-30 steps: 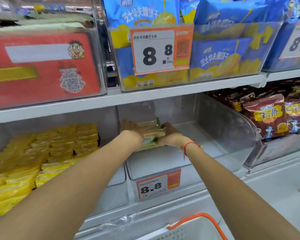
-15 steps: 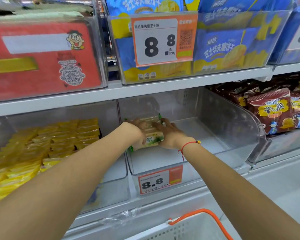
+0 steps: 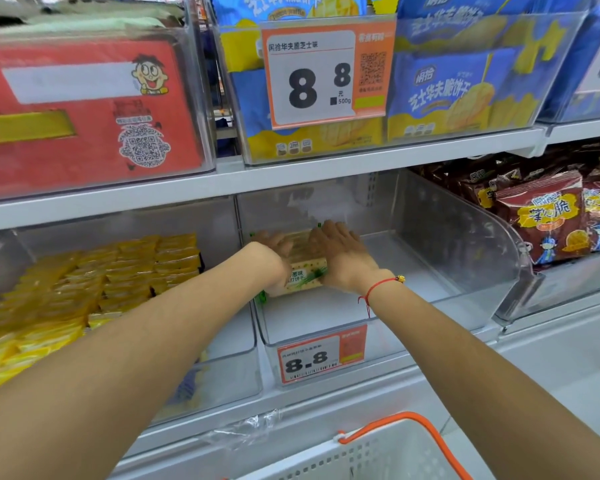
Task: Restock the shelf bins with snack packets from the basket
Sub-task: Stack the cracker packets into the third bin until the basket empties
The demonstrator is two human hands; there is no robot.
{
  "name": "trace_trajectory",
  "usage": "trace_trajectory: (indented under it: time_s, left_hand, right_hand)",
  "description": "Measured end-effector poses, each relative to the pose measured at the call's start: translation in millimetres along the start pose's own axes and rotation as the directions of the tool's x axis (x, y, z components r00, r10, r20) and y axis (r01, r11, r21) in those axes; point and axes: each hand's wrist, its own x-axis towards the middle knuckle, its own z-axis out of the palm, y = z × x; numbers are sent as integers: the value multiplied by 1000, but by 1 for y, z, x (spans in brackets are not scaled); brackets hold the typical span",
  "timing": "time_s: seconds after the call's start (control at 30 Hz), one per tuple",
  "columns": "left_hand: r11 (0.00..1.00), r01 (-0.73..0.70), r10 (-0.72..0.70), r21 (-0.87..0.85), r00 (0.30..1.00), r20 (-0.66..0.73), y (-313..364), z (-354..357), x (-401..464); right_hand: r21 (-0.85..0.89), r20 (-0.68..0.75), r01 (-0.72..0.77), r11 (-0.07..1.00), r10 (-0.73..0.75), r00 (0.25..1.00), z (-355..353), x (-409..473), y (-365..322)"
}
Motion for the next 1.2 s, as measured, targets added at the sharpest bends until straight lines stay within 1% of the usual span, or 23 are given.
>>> trace_trajectory:
  time_s: [0.1,0.17,0.27,0.33,0.4,0.47,0.53,0.6,0.67,0.73,0.8,0.83,0.87,0.9,0.97,1.03,1.1,1.2]
  left_hand:
    - [994,-70,77,-83,993,84,2,1,3]
    - [994,-67,76,-87,993,95,2,2,4]
    - [999,-30,35,-42,990,134,1,2,7]
    - [1000,-24,22,13,985,171,4,-4,3]
    - [999,-32,27,28,985,172,8,-13,-7]
    - [999,-46,44,15,990,134,13,-21,-22]
    - [998,-54,58,-44,993,102,16,-25,-38]
    - [988,-50,59,-144,996,65,14,-23,-53]
    - [968,-41,32,-249,999,-40,7,-18,-69]
    - [951,-46,-23,-305,976,-217,0,-14,-90]
    - [949,-57,-76,-311,914,-400,-2,-9,-113]
    - [948,-61,-98,-312,877,-470,-2,-6,-125]
    - [943,-64,-118,-326,852,-510,0,-2,-138]
    - [932,-65,-142,-357,840,-523,2,2,-150]
    - [900,-64,-186,-431,838,-513,10,12,-175]
    - [871,-55,-227,-489,837,-497,22,25,-196]
    - [842,-43,-256,-537,845,-469,37,46,-213]
    - [791,-76,-244,-607,871,-427,62,78,-232]
  right_hand:
    - [44,54,-30,999,28,998,1,0,-4]
    - [58,84,-48,997,43,996,1,0,-4]
    - [67,139,-45,997,36,990,-4,-1,-6]
    - [86,217,-57,995,37,976,-6,-2,-6]
    - [105,335,-79,991,40,941,-8,-1,-6]
    - [83,451,-93,992,46,891,-16,-3,-7]
    - [49,544,-111,993,67,836,-30,-12,-12]
    - [52,592,-115,992,62,803,-46,-25,-18]
    - [65,577,-111,992,53,815,-62,-40,-24]
    - [96,506,-133,986,66,860,-78,-56,-30]
    - [120,402,-148,982,88,911,-95,-76,-37]
    - [127,342,-146,981,95,935,-103,-87,-42]
    - [137,276,-141,980,99,956,-109,-99,-48]
    - [153,206,-135,979,101,973,-114,-111,-54]
    - [209,78,-130,969,116,990,-121,-136,-68]
    - [280,10,-149,948,152,988,-120,-162,-81]
    - [359,35,-182,915,182,983,-111,-191,-94]
    - [372,204,-262,890,197,959,-89,-233,-110]
